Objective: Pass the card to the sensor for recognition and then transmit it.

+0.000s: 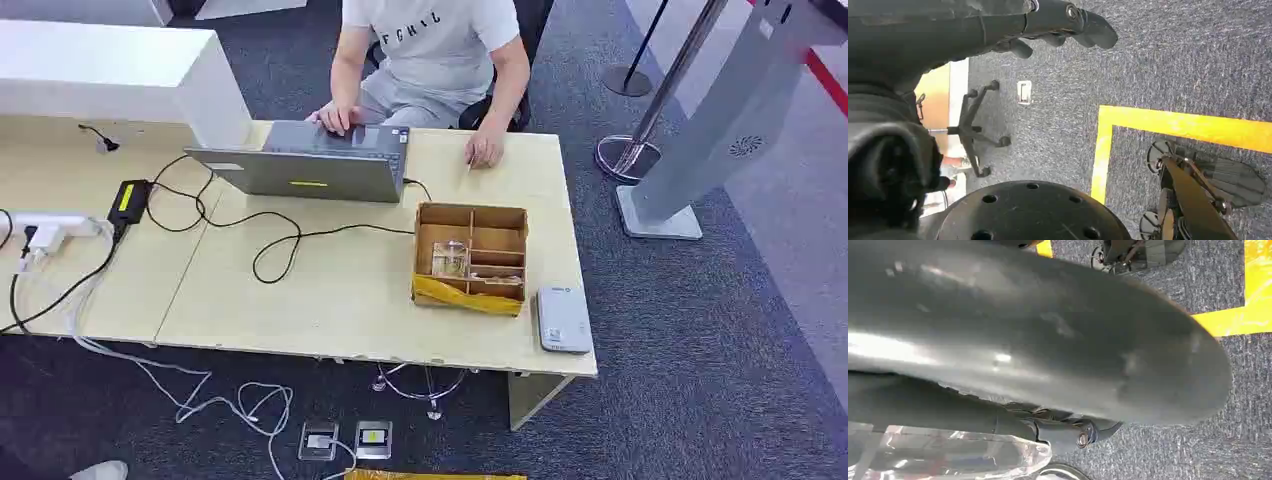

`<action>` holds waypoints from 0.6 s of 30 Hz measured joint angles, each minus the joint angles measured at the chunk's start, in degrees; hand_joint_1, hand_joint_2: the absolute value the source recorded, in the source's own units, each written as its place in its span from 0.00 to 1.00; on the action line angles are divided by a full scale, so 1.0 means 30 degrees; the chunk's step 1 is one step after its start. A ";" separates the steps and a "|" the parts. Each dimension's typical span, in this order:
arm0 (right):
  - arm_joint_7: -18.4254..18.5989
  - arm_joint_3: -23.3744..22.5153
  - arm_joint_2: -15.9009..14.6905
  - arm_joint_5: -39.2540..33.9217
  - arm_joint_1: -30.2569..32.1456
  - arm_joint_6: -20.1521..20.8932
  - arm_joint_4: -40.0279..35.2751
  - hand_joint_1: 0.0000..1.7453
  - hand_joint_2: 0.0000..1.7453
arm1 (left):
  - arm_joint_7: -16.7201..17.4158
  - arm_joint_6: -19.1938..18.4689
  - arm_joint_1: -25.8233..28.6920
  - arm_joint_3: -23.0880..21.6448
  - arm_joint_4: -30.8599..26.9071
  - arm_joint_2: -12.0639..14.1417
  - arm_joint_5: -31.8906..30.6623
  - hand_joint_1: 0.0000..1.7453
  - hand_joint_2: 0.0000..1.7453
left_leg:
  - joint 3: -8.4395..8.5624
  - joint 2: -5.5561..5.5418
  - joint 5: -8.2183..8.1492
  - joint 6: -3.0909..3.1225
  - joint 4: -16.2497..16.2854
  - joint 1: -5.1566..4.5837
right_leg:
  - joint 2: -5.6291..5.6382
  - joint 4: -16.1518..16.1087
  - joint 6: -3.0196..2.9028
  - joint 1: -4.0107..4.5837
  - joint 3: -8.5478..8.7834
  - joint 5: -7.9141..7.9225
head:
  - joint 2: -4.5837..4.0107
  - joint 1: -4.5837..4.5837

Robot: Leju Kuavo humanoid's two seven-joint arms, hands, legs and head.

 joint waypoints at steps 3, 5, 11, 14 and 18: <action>0.0015 0.0022 -0.0007 -0.0109 0.0000 -0.0007 0.0000 0.00 0.00 | 0.0000 0.0007 0.0000 0.0000 0.0000 0.0000 0.0022 0.00 0.00 | 0.0000 0.0000 0.0000 0.0000 0.0000 0.0000 | 0.0000 0.0000 0.0000 0.0000 0.0000 0.0000 | 0.0000 0.0000; 0.0058 0.0088 -0.0007 -0.0131 0.0000 0.0000 0.0000 0.00 0.00 | 0.0000 0.0022 0.0000 0.0000 0.0000 0.0000 0.0022 0.00 0.00 | 0.0000 0.0000 0.0000 0.0000 0.0000 0.0000 | 0.0000 0.0000 0.0000 0.0000 0.0000 0.0000 | 0.0000 0.0000; 0.0102 0.0233 -0.0015 -0.0153 -0.0011 0.0000 0.0000 0.00 0.00 | 0.0000 0.0036 -0.0001 0.0000 0.0000 0.0000 0.0022 0.00 0.00 | 0.0000 0.0000 0.0000 0.0000 0.0000 0.0000 | 0.0000 0.0000 0.0000 0.0000 0.0000 0.0000 | 0.0000 0.0000; 0.0029 0.0262 -0.0022 -0.0219 -0.0022 -0.0007 0.0000 0.00 0.00 | 0.0000 0.0029 -0.0001 0.0000 0.0000 0.0000 0.0007 0.00 0.00 | 0.0000 0.0000 0.0000 0.0000 0.0000 0.0000 | 0.0000 0.0000 0.0000 0.0000 0.0000 0.0000 | 0.0000 0.0000; -0.0175 0.0277 -0.0029 -0.0503 -0.0046 -0.0007 0.0000 0.00 0.00 | -0.0015 0.0015 -0.0001 0.0000 0.0000 0.0000 -0.0022 0.00 0.00 | 0.0000 0.0000 0.0000 0.0000 0.0000 0.0000 | 0.0000 0.0000 0.0000 0.0000 0.0000 0.0000 | 0.0000 0.0000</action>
